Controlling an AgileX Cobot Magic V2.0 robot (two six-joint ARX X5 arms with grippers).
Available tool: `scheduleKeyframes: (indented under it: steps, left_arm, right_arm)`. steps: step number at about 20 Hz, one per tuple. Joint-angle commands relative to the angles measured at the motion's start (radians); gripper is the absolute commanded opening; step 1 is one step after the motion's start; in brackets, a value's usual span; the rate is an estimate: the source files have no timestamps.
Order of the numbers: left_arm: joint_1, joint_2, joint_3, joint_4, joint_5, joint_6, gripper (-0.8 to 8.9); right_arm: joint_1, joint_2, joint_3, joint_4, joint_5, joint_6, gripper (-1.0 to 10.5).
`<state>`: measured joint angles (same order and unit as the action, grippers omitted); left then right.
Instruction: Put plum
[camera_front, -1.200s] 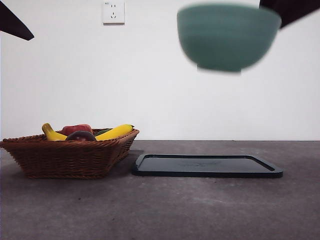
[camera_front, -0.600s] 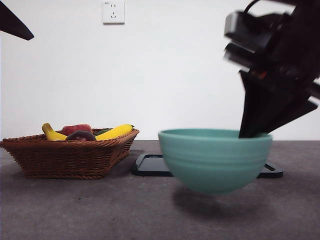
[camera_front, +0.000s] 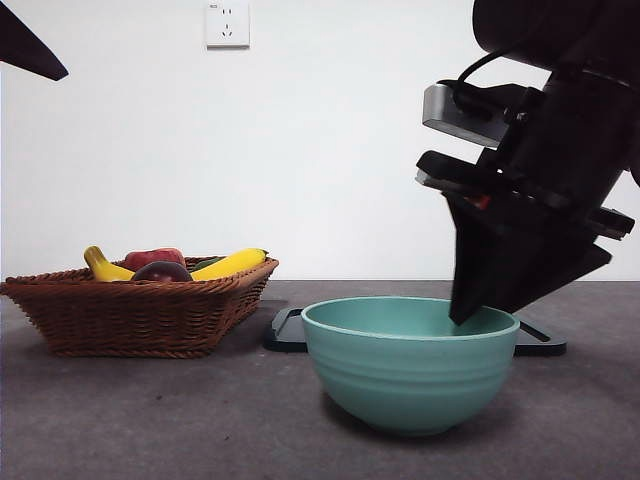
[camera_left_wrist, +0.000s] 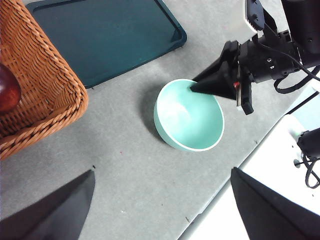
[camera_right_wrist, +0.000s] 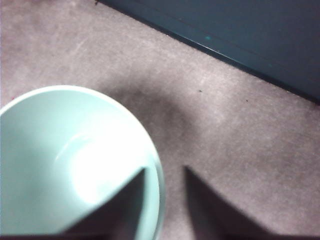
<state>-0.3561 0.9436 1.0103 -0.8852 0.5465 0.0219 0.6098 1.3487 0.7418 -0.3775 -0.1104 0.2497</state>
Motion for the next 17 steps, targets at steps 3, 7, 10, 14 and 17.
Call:
scheduleKeyframes:
  steps: [3, 7, 10, 14, 17]
  left_arm:
    - [-0.004, 0.006, 0.018, 0.01, 0.003, 0.019, 4.33]
    - [-0.004, 0.006, 0.018, 0.01, 0.003, 0.019, 4.33]
    - [-0.004, 0.006, 0.018, 0.01, 0.003, 0.019, 4.33]
    - [-0.004, 0.006, 0.018, 0.01, 0.003, 0.019, 4.33]
    - [-0.004, 0.006, 0.018, 0.01, 0.003, 0.019, 4.33]
  right_arm:
    - [0.01, 0.0, 0.005, 0.007, 0.006, 0.029, 2.1]
    - [0.008, -0.104, 0.014, 0.0, 0.01, 0.029, 2.1]
    - [0.008, -0.223, 0.034, -0.038, 0.003, 0.027, 2.1]
    - [0.008, -0.382, 0.045, -0.116, -0.066, 0.028, 2.1]
    - [0.008, -0.479, 0.045, -0.214, -0.134, 0.028, 2.1]
